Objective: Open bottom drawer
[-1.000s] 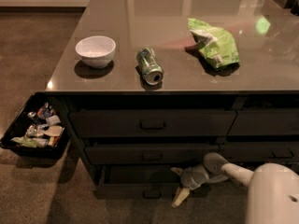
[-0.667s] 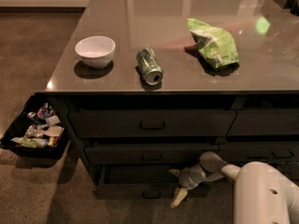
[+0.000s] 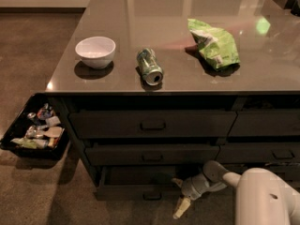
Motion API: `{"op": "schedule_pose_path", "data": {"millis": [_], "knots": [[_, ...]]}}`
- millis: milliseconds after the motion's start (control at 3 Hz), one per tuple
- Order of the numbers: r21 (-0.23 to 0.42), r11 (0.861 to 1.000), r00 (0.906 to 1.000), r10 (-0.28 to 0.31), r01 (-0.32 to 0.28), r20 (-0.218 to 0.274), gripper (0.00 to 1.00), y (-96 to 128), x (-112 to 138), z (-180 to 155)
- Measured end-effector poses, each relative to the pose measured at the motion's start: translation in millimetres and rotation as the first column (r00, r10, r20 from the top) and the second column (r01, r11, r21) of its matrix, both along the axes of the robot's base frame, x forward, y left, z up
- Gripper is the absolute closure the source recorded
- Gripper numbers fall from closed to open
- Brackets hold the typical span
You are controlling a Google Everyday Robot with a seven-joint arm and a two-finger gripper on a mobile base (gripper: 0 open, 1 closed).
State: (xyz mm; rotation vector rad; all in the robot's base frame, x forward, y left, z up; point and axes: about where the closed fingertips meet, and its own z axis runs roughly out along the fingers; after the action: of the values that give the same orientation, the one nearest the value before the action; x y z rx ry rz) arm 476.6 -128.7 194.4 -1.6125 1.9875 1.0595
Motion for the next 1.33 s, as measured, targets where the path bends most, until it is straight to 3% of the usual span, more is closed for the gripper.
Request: {"op": "schedule_pose_path", "data": {"millis": [667,1000,1333], "knots": [[0.002,1.0,0.9996,-0.016,0.016,-0.025,0.0,-5,-13,6],[0.021,0.999,0.9964,-0.022,0.024,-0.082,0.0,-4,-52,13],[0.021,0.999,0.9964,-0.022,0.024,-0.082,0.0,-4,-52,13]]}}
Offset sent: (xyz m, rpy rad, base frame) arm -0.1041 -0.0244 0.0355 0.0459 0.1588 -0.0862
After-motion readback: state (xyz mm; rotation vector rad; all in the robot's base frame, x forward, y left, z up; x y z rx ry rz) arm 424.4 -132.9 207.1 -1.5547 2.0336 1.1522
